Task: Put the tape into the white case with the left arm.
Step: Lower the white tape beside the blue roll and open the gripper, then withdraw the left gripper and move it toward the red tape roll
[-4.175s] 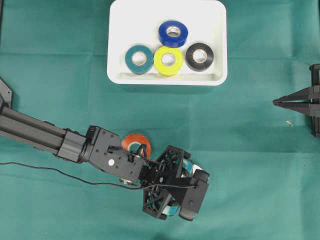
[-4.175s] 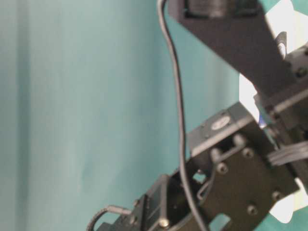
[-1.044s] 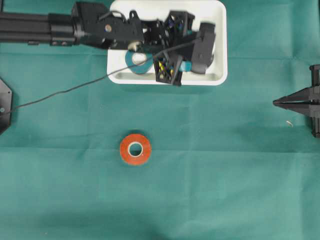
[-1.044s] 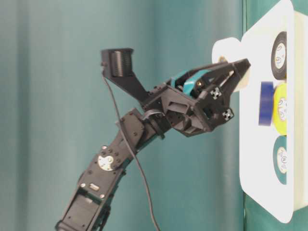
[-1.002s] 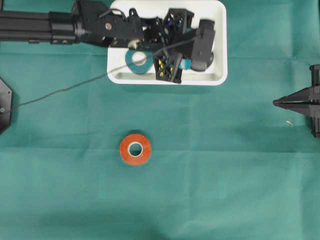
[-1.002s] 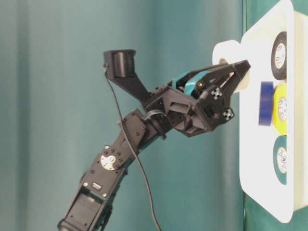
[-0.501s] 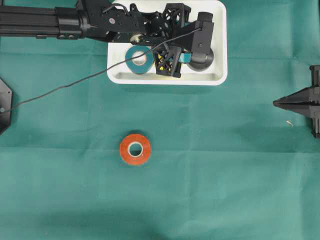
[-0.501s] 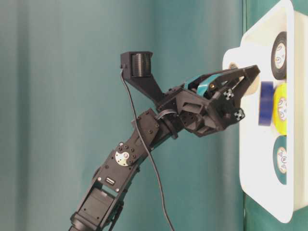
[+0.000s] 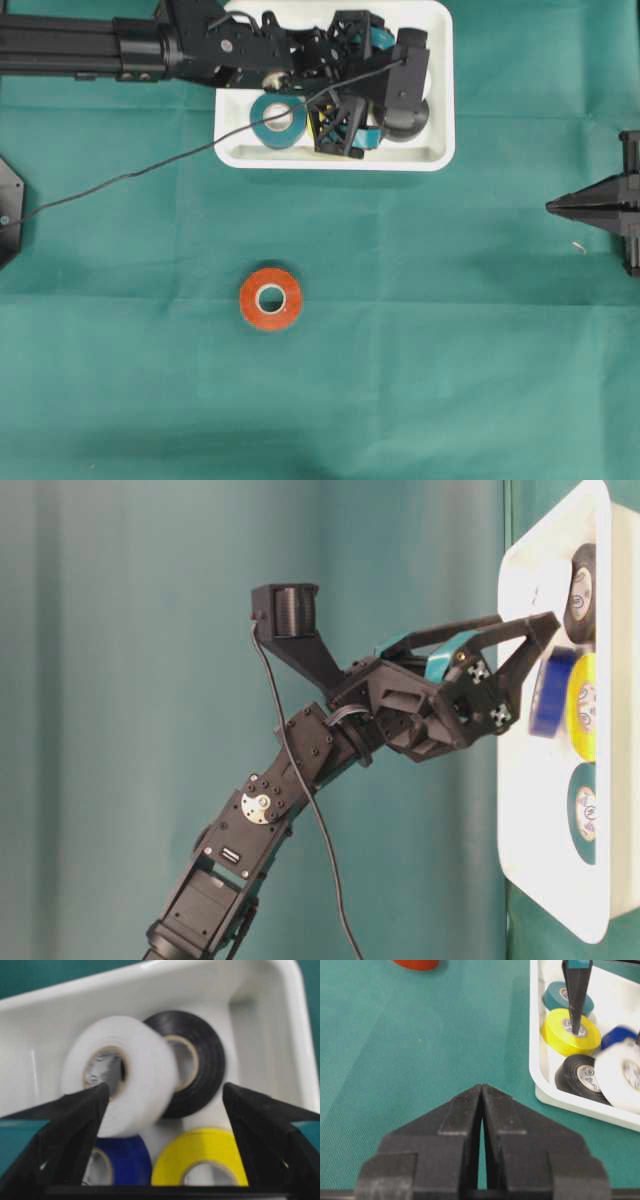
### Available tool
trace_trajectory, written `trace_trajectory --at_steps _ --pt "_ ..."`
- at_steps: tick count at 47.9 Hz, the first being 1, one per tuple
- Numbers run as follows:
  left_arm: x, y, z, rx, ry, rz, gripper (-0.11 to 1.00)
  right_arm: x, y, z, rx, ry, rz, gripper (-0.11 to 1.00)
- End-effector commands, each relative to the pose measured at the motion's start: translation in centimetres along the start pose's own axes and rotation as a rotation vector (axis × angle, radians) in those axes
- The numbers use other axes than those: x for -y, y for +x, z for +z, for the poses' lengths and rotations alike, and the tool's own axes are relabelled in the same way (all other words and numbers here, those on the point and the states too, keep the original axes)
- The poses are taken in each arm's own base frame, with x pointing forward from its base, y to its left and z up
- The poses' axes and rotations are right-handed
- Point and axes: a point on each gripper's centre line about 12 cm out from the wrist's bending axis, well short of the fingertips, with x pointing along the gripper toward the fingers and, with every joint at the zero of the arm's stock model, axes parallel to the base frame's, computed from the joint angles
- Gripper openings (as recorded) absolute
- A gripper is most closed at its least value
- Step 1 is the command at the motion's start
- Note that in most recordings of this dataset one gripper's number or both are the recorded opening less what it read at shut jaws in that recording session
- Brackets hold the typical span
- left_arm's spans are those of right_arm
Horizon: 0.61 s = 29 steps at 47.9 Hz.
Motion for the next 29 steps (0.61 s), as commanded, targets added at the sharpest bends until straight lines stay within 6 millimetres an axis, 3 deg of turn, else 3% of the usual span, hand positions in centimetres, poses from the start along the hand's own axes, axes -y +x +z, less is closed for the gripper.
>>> trace_trajectory --at_steps 1,15,29 --pt "-0.4 -2.3 2.9 0.084 0.007 0.029 0.99 0.0 0.1 0.2 0.009 0.000 -0.001 -0.09" --pt "2.4 -3.9 4.8 0.127 0.052 -0.004 0.98 0.0 0.1 0.2 0.007 0.000 -0.001 -0.09" --pt "7.3 -8.3 6.6 0.197 0.098 -0.066 0.98 0.0 0.1 0.2 0.009 0.000 -0.001 -0.09"
